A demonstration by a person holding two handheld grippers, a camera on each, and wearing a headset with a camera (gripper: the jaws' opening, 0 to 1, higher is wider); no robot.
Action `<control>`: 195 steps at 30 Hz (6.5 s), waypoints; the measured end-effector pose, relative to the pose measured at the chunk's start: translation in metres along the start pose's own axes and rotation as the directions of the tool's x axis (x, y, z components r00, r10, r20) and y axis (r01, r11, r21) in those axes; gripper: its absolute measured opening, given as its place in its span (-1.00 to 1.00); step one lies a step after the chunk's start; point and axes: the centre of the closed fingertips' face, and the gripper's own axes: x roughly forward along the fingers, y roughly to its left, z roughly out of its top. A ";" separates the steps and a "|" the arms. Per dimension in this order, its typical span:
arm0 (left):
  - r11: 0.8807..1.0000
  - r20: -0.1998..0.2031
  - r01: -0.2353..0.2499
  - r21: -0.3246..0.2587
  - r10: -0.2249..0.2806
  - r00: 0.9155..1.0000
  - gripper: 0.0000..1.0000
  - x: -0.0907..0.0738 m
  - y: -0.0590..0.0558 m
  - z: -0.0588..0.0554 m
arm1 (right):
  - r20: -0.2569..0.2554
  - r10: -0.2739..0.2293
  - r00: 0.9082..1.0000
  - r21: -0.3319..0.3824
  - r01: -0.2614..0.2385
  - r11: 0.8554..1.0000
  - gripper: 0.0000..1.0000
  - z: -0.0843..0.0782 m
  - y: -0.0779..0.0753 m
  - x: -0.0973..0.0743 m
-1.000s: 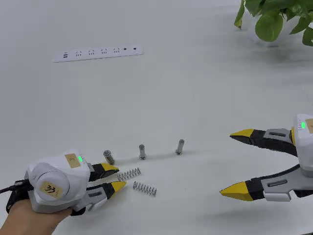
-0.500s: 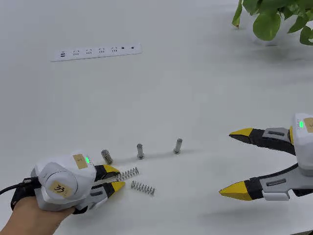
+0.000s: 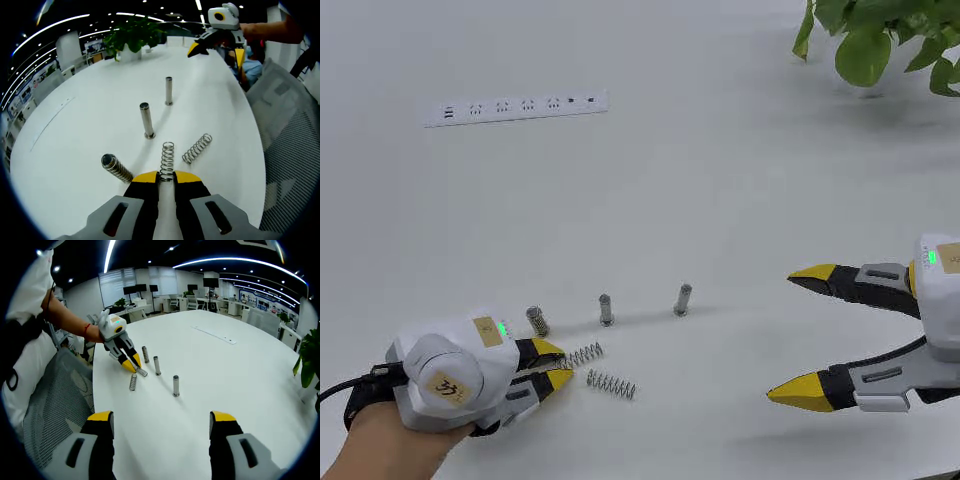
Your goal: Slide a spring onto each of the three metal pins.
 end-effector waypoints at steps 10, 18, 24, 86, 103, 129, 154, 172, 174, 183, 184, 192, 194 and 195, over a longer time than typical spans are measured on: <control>0.999 0.012 -0.005 -0.044 0.005 1.000 -0.79 -0.006 -0.001 -0.001 | 0.002 0.002 1.000 -0.005 -0.002 1.000 0.57 0.005 0.003 0.002; 0.999 0.028 -0.006 -0.050 0.007 1.000 -0.79 -0.009 -0.004 -0.001 | 0.008 0.004 1.000 -0.012 -0.004 1.000 0.56 0.011 0.008 0.005; 0.998 0.056 -0.012 -0.057 0.015 0.998 -0.80 -0.021 -0.008 0.007 | 0.024 0.004 1.000 -0.015 -0.004 1.000 0.56 0.021 0.011 0.004; 0.991 0.561 0.026 -0.128 0.051 0.826 -0.79 -0.115 -0.049 0.171 | 0.531 0.035 0.847 0.394 -0.283 0.874 -0.74 0.170 0.069 0.010; 0.994 0.521 0.032 -0.108 0.029 0.853 -0.75 -0.108 -0.054 0.164 | 0.470 0.053 0.881 0.299 -0.214 0.930 -0.77 0.170 0.074 0.011; 0.992 0.484 0.068 -0.106 -0.009 0.875 -0.74 -0.098 -0.061 0.159 | 0.391 0.101 0.915 0.128 -0.162 0.978 -0.77 0.174 0.090 0.015; 0.992 0.473 0.070 -0.109 -0.010 0.881 -0.80 -0.096 -0.062 0.153 | 0.338 0.118 0.934 0.032 -0.136 0.990 -0.74 0.169 0.093 0.018; 0.995 0.454 0.069 -0.069 -0.030 0.890 -0.80 -0.094 -0.066 0.149 | -0.015 0.291 0.957 -0.287 -0.283 0.915 -0.39 0.160 0.102 0.014; 0.995 0.456 0.069 -0.067 -0.032 0.890 -0.80 -0.094 -0.067 0.148 | -0.095 0.312 0.945 -0.347 -0.325 0.880 -0.39 0.157 0.106 0.016; 0.996 0.461 0.068 -0.056 -0.035 0.887 -0.80 -0.094 -0.069 0.148 | -0.323 0.330 0.887 -0.483 -0.454 0.749 -0.48 0.154 0.110 0.025; 0.996 0.463 0.069 -0.058 -0.035 0.886 -0.80 -0.094 -0.070 0.148 | -0.353 0.326 0.877 -0.494 -0.471 0.731 -0.49 0.151 0.111 0.025; 0.995 0.471 0.074 -0.064 -0.035 0.881 -0.80 -0.092 -0.070 0.146 | -0.476 0.307 0.824 -0.534 -0.548 0.644 -0.61 0.139 0.112 0.035; 0.995 0.473 0.074 -0.067 -0.034 0.880 -0.80 -0.092 -0.069 0.145 | -0.487 0.304 0.819 -0.539 -0.556 0.633 -0.64 0.138 0.111 0.036; 0.995 0.474 0.074 -0.069 -0.033 0.880 -0.80 -0.092 -0.069 0.144 | -0.490 0.304 0.817 -0.539 -0.558 0.631 -0.66 0.138 0.111 0.036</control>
